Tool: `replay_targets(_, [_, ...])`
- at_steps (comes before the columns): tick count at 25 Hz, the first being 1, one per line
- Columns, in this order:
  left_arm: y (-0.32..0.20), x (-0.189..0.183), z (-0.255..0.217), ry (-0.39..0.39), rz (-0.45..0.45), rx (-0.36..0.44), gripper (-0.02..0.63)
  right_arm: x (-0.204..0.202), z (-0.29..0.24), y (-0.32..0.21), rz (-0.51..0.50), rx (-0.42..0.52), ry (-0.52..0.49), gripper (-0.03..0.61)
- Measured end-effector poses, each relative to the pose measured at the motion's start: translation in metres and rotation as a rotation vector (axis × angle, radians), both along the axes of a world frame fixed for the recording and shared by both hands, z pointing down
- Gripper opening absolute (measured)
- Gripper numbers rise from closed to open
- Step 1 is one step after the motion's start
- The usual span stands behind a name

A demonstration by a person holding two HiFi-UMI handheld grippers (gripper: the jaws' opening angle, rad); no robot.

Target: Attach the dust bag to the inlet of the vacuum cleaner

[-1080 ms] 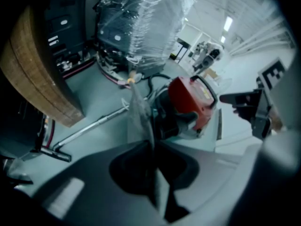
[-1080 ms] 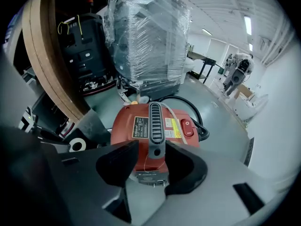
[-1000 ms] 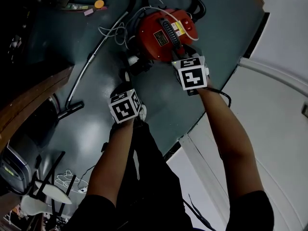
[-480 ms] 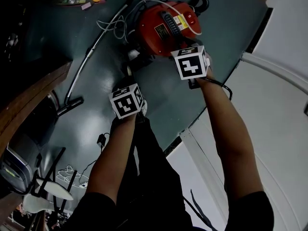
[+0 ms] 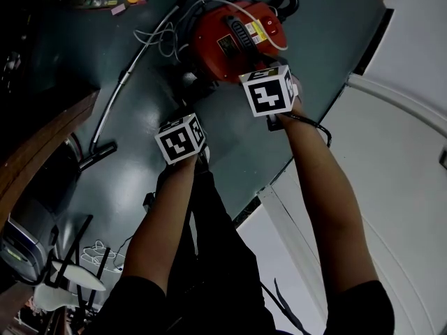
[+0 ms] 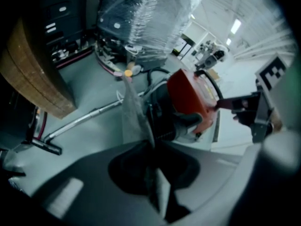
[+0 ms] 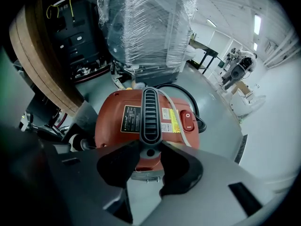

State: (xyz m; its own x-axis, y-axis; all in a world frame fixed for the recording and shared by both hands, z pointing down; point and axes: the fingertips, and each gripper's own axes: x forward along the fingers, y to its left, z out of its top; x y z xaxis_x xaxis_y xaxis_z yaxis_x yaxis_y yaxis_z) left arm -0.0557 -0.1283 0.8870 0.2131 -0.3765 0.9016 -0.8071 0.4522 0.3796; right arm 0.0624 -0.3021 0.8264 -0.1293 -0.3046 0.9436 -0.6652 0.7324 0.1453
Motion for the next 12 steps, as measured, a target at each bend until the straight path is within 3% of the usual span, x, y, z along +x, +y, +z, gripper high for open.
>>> replay_targets(7, [-0.006, 0.007, 0.0, 0.043, -0.027, -0.003, 0.054, 0.0, -0.001, -0.001, 0.002, 0.004, -0.006, 0.133])
replay_targets(12, [-0.008, 0.013, 0.001, 0.0, 0.068, -0.009, 0.057, 0.0, -0.001, 0.0, -0.003, -0.001, -0.007, 0.133])
